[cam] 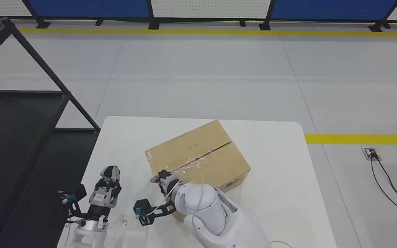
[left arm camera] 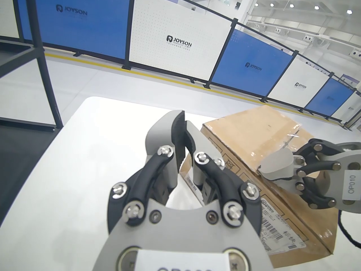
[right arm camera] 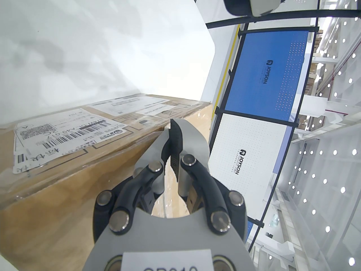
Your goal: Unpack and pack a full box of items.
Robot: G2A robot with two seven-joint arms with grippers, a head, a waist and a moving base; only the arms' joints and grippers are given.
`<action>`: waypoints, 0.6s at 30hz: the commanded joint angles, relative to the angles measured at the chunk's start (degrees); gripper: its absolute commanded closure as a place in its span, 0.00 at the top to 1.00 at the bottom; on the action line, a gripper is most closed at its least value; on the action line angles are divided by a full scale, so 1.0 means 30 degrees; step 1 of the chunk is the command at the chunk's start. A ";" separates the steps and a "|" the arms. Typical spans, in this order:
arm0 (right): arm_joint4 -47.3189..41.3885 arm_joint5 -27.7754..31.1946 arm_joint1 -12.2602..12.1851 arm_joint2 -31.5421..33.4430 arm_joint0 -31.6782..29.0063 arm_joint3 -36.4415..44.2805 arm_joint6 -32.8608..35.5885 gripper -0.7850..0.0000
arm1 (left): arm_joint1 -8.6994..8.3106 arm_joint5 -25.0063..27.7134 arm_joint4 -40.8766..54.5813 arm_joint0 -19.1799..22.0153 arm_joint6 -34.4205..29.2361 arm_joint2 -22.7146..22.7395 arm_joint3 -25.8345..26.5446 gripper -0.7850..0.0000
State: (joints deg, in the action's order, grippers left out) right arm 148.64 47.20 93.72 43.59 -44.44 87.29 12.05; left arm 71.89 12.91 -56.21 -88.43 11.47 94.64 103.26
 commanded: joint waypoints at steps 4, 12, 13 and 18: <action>0.0268 -0.0029 -0.0111 0.0359 -0.0267 0.0555 0.0231 0.00 | 0.0001 0.0094 -0.0029 0.0014 -0.0045 -0.0018 0.0023 0.00; 0.0401 0.0230 -0.0555 0.2228 -0.1232 0.1494 0.0528 0.00 | 0.0003 0.0157 -0.0074 0.0038 -0.0076 -0.0023 0.0131 0.00; 0.0407 0.0217 -0.0614 0.2468 -0.1388 0.1587 0.0549 0.00 | 0.0003 0.0157 -0.0073 0.0039 -0.0082 -0.0020 0.0137 0.00; 0.0391 -0.0093 -0.0887 0.3742 -0.2044 0.1902 0.0677 0.00 | 0.0010 0.0098 -0.0138 0.0102 -0.0108 -0.0058 0.0180 0.00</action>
State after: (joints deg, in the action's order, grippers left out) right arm 149.85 47.08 91.16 54.19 -50.37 92.97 13.99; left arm 71.92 13.26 -56.57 -88.16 11.19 94.53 103.77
